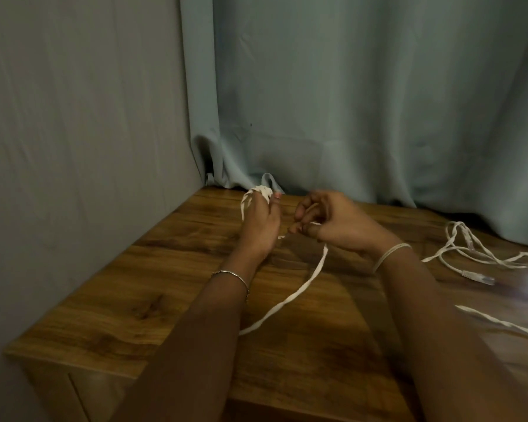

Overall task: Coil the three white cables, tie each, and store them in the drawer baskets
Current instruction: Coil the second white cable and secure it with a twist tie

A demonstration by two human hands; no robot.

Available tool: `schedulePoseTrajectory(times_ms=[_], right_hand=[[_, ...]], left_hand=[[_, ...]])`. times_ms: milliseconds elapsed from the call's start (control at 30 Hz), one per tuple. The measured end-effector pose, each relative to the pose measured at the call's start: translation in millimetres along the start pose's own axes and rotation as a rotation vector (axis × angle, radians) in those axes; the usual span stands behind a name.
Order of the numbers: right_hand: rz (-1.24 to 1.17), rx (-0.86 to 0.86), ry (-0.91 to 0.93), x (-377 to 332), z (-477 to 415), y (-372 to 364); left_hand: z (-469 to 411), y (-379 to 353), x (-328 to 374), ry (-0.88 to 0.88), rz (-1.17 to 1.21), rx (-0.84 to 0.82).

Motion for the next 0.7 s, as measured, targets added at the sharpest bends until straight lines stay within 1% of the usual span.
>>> schedulePoseTrajectory(times_ms=[67, 167, 233, 267, 333, 400, 433, 533, 633, 700], right_hand=[[-0.128, 0.017, 0.026, -6, 3, 6], [-0.059, 0.011, 0.105, -13, 4, 5], [-0.038, 0.009, 0.148, -17, 3, 2], [-0.052, 0.038, 0.172, -20, 3, 4], [-0.119, 0.115, 0.22, -26, 2, 8], [-0.155, 0.165, 0.258, -30, 2, 13], [-0.137, 0.176, 0.275, -31, 2, 14], [-0.02, 0.238, 0.313, -28, 1, 19], [0.02, 0.311, 0.333, -24, 1, 27], [0.021, 0.347, 0.329, -21, 1, 32]], left_hand=[[5, -10, 2, -0.06, -0.136, -0.055], [6, -22, -2, -0.067, -0.318, -0.141], [2, -21, -7, -0.056, -0.337, -0.145], [1, -19, -7, -0.046, -0.318, -0.141], [0, -16, -3, -0.089, -0.268, -0.134], [1, -18, 0, -0.121, -0.225, -0.172], [4, -22, 1, -0.102, -0.189, -0.217], [3, -30, -8, 0.035, -0.042, -0.315], [9, -29, -4, 0.156, 0.089, -0.331], [11, -25, 1, 0.156, 0.106, -0.335]])
Point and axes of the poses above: each hand's wrist, its own z-axis away from the middle knuckle, its own y-axis out of the back of the hand, x = y × z, the point moved 7 cm from there along -z, towards the middle knuckle, and after that the axes turned 9 degrees about y, right-handed, at the moved point
